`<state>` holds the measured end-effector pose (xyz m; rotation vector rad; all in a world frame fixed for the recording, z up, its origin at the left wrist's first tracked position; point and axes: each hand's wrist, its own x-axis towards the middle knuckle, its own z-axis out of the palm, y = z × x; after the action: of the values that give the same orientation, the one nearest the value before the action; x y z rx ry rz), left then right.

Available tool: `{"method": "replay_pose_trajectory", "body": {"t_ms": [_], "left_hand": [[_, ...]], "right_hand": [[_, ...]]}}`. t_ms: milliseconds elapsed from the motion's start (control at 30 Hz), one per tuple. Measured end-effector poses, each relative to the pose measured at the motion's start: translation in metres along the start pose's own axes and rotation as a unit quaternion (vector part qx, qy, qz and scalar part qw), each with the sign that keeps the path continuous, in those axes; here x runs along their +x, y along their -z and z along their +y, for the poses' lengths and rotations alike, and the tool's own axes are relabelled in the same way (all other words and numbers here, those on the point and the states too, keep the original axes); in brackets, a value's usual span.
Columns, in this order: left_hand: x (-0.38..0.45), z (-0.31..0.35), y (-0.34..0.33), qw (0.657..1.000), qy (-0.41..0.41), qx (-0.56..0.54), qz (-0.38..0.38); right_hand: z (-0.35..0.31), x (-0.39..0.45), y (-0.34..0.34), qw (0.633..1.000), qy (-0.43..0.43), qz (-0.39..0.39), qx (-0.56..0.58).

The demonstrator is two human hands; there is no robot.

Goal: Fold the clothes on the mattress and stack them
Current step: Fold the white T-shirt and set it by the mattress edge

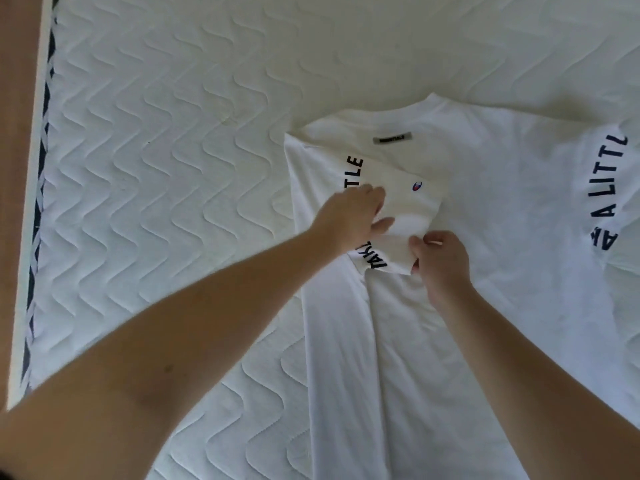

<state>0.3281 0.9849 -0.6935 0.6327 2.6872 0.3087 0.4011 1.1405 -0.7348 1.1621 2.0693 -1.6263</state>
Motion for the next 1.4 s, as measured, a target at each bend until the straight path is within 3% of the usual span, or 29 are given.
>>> {"method": "replay_pose_trajectory", "body": {"t_ms": [100, 200, 267, 400, 600, 667, 833, 900, 1000, 1033, 1133, 1167, 1200, 1300, 1333, 1400], "left_hand": [[-0.040, 0.021, -0.035, 0.998, 0.045, -0.036, 0.014], [-0.073, 0.026, -0.064, 0.998, 0.057, -0.023, 0.005], [-0.084, 0.024, -0.075, 0.997, 0.070, -0.021, 0.031], [-0.089, 0.024, -0.079, 0.991, 0.097, -0.006, 0.091], [-0.090, 0.029, -0.074, 0.985, 0.113, -0.028, 0.128], [-0.094, 0.032, -0.076, 0.973, 0.141, -0.098, 0.154], [-0.105, 0.037, -0.081, 0.868, 0.273, -0.390, 0.140], [-0.108, 0.036, -0.082, 0.830, 0.296, -0.458, 0.116], [-0.110, 0.030, -0.078, 0.799, 0.329, -0.497, 0.081], [-0.110, 0.028, -0.076, 0.767, 0.342, -0.538, 0.074], [-0.108, 0.026, -0.065, 0.579, 0.410, -0.703, 0.038], [-0.107, 0.026, -0.061, 0.551, 0.424, -0.718, 0.026], [-0.106, 0.026, -0.060, 0.557, 0.431, -0.710, 0.012], [-0.103, 0.027, -0.061, 0.654, 0.421, -0.629, 0.009], [-0.101, 0.029, -0.063, 0.672, 0.417, -0.611, 0.025], [-0.100, 0.030, -0.066, 0.678, 0.416, -0.605, 0.042]], "right_hand": [[-0.007, 0.004, 0.005, 0.999, 0.005, -0.006, 0.046], [-0.006, 0.004, 0.009, 0.994, -0.055, -0.077, 0.054], [-0.006, 0.001, 0.010, 0.988, -0.075, -0.125, 0.042], [-0.009, -0.006, 0.009, 0.985, -0.082, -0.152, 0.027], [-0.025, -0.020, 0.009, 0.932, -0.214, -0.191, 0.220], [-0.026, -0.023, 0.010, 0.915, -0.239, -0.200, 0.256], [-0.017, -0.033, 0.009, 0.910, -0.265, -0.225, 0.223], [-0.009, -0.037, 0.006, 0.924, -0.252, -0.223, 0.183], [0.006, -0.043, 0.000, 0.959, -0.175, -0.206, 0.084], [0.012, -0.045, -0.002, 0.969, -0.139, -0.199, 0.053], [0.027, -0.050, -0.006, 0.977, -0.078, -0.200, -0.010], [0.030, -0.050, -0.006, 0.976, -0.069, -0.203, -0.032], [0.032, -0.050, -0.004, 0.975, -0.064, -0.205, -0.056], [0.033, -0.044, 0.001, 0.975, -0.066, -0.198, -0.071], [0.032, -0.041, 0.003, 0.979, -0.066, -0.184, -0.058], [0.024, -0.033, 0.006, 0.988, -0.065, -0.138, -0.019]]}}
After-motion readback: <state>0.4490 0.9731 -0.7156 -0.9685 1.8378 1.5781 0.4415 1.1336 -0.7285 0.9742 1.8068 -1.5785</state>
